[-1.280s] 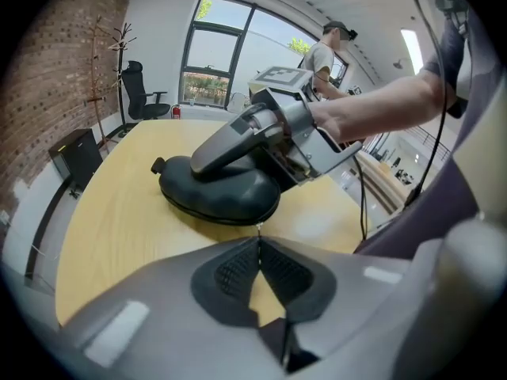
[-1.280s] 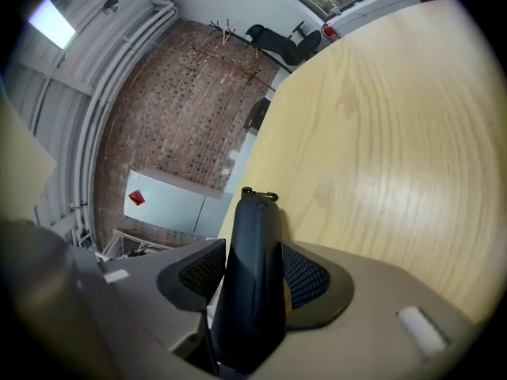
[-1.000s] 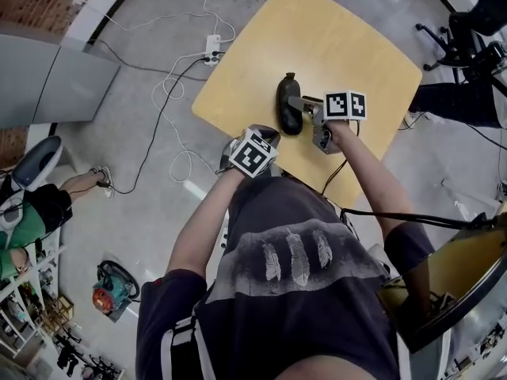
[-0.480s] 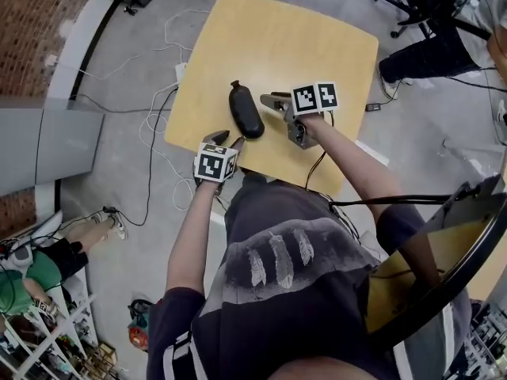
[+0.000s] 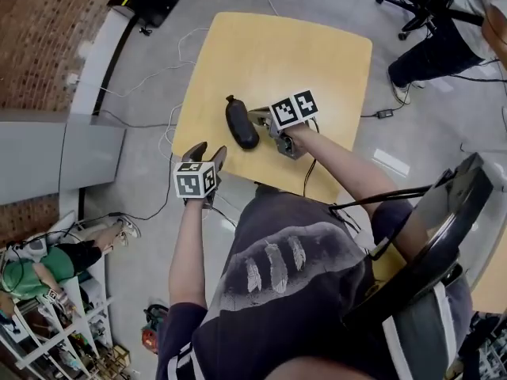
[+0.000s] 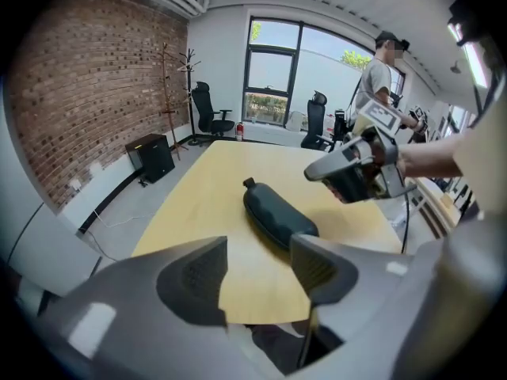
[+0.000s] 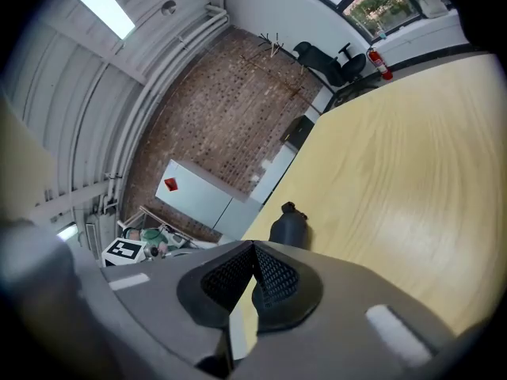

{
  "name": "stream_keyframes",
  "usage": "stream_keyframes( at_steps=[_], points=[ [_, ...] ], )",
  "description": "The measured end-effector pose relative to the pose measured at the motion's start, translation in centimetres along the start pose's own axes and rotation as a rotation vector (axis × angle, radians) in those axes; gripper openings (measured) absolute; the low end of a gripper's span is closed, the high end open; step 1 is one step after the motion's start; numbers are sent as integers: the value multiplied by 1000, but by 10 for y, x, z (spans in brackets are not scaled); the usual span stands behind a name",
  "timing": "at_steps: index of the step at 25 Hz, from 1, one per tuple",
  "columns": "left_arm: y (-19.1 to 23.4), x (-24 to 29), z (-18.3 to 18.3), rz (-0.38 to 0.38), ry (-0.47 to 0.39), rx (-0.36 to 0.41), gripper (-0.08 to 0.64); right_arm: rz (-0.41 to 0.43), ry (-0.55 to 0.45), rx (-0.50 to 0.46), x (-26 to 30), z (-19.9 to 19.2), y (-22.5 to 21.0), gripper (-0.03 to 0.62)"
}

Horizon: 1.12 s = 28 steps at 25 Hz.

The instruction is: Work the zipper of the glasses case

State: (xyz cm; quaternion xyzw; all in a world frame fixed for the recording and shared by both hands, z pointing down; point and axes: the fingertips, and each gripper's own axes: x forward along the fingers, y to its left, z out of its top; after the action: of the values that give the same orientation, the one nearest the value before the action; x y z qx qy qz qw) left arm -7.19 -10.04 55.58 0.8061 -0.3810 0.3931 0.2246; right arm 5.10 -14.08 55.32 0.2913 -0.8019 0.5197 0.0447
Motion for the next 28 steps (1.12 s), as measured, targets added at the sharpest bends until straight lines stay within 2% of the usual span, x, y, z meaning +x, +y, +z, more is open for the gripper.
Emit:
stream_keyframes(
  at_steps=[4,6,7,8,13,17,22,25,28],
  points=[
    [-1,-33,12,45,-121,-97,209,80,48,-33,11,-8,24,3],
    [5,-52,21,87,-189,-143,114,127,66,-53,16,-9,40,2],
    [9,-61,27,103,-222,-159,22,149,68,-62,18,-7,48,2],
    [11,-69,32,110,-252,-174,0,172,68,-69,19,-5,56,3],
    [11,-100,44,111,-348,-213,0,289,57,-100,24,5,94,3],
    [4,-127,36,121,-411,-240,0,344,48,-180,24,4,123,2],
    [-16,-157,5,162,-495,-278,0,404,61,-337,11,-26,154,2],
    [-23,-186,-20,197,-536,-274,-2,440,75,-366,5,-48,181,3],
    [-32,-217,-44,209,-570,-291,-2,441,91,-436,-2,-72,211,2]
  ],
)
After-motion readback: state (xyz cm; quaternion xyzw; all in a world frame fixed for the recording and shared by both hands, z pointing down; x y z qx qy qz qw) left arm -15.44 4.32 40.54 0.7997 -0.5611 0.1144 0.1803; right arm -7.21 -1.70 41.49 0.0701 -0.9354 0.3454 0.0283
